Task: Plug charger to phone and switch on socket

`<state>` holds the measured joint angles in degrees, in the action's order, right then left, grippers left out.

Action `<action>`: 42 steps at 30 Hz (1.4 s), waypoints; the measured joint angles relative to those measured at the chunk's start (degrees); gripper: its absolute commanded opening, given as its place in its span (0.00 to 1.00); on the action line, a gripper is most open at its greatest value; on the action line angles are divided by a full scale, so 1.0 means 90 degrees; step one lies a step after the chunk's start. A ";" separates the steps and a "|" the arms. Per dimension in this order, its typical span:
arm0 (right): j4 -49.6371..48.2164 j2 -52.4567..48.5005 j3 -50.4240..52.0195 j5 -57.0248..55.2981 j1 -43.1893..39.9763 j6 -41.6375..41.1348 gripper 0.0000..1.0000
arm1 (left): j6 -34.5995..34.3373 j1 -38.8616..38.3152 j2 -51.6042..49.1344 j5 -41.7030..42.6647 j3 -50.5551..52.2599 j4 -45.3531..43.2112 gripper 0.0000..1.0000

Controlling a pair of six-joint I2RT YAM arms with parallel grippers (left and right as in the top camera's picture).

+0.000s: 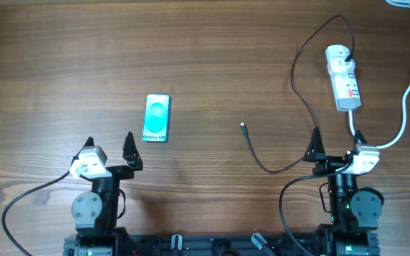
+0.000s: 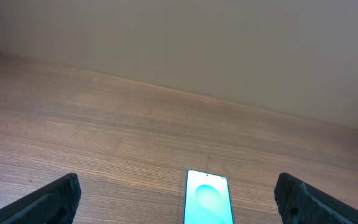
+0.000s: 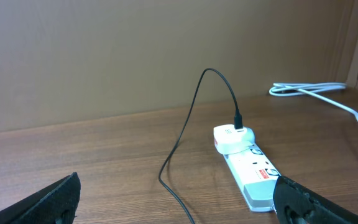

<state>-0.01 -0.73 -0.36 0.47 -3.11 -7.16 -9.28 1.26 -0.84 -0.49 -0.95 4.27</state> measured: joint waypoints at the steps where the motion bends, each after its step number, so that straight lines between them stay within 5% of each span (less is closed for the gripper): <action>1: 0.0000 0.0000 0.0000 0.0000 0.0000 0.0000 1.00 | 0.0000 0.0000 0.0000 0.0000 0.0000 0.0000 1.00; 29: 0.0000 0.0000 0.0000 0.0000 0.0000 0.0000 1.00 | -0.0002 0.0000 0.0000 -0.0340 0.0005 -0.0126 1.00; 36: 0.0000 0.0000 0.0000 0.0000 0.0000 0.0000 1.00 | -0.0119 0.0000 0.0000 0.0367 -0.0022 -0.0141 1.00; 42: -0.0005 -0.0007 0.0000 0.0000 0.0000 0.0000 1.00 | -0.0092 0.0000 -0.0661 0.0549 -0.1841 0.1219 1.00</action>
<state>-0.05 -0.80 -0.36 0.47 -3.11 -7.16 -10.11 1.26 -6.79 4.45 -17.52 15.25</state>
